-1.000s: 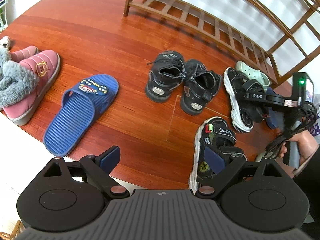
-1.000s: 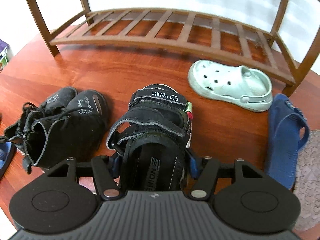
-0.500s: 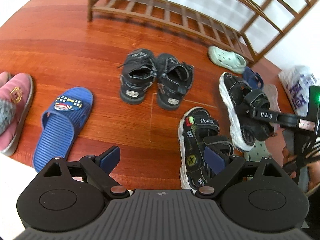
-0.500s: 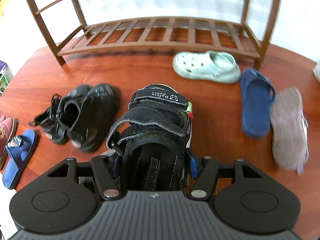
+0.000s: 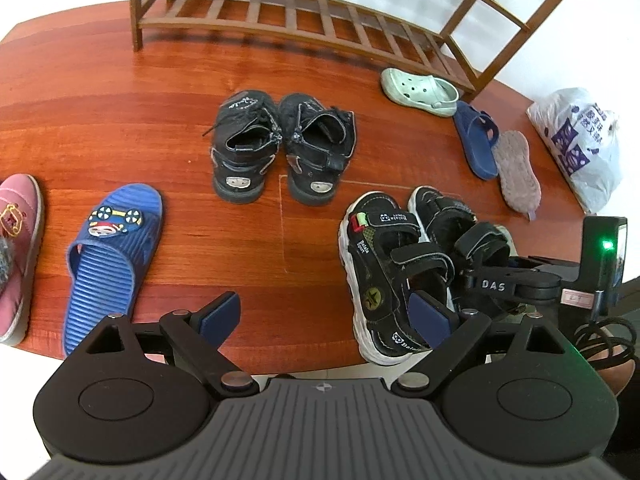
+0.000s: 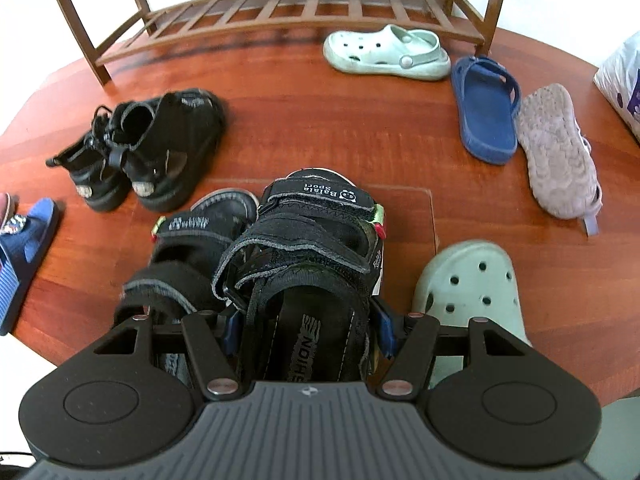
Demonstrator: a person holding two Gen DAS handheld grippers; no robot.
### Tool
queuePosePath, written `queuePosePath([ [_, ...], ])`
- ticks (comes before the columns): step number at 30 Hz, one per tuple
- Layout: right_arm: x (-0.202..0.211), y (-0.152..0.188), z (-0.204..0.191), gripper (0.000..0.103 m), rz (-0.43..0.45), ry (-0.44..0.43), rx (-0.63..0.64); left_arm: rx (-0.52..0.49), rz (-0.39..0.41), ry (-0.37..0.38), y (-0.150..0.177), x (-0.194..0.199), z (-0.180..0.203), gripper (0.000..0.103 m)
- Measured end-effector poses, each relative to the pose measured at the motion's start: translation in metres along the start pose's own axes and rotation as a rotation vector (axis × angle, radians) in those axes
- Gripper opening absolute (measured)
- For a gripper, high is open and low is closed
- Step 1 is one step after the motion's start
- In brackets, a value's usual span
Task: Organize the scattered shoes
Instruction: 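Set the black sandal beside its matching black sandal with the right tool, then open the right tool and move it toward the lilac sandal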
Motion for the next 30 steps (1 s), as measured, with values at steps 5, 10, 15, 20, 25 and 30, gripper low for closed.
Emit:
queuePosePath([
  [5, -0.011, 0.007, -0.003, 0.071, -0.021, 0.014, 0.019, -0.025, -0.008, 0.012, 0.0, 0.0, 0.002, 0.092],
  [10, -0.015, 0.012, -0.005, 0.078, -0.019, 0.023, 0.033, -0.045, -0.012, 0.029, -0.002, -0.002, 0.007, 0.092],
  [15, 0.002, 0.011, -0.006, 0.086, 0.012, 0.024, 0.028, -0.065, -0.015, 0.046, -0.005, -0.003, 0.012, 0.092],
  [20, 0.029, 0.016, -0.003, 0.089, 0.037, -0.001, -0.009, -0.085, -0.019, 0.064, -0.007, -0.005, 0.016, 0.092],
  [25, 0.066, 0.023, 0.004, 0.092, 0.077, 0.002, -0.058, -0.13, -0.03, 0.1, -0.008, -0.011, 0.034, 0.092],
  [30, 0.087, 0.03, 0.025, 0.094, 0.107, 0.031, -0.117, -0.175, -0.042, 0.135, -0.009, -0.018, 0.054, 0.092],
])
Point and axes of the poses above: each gripper's, at about its wrist camera, not at the fingertips, and x roughly against the way its jaws point, z to its right, y to its underside, the point moved 5 cm from there along -x, roughly the way its jaws point, and after that the axes turned 3 degrees about x, right-handed, at the moved point
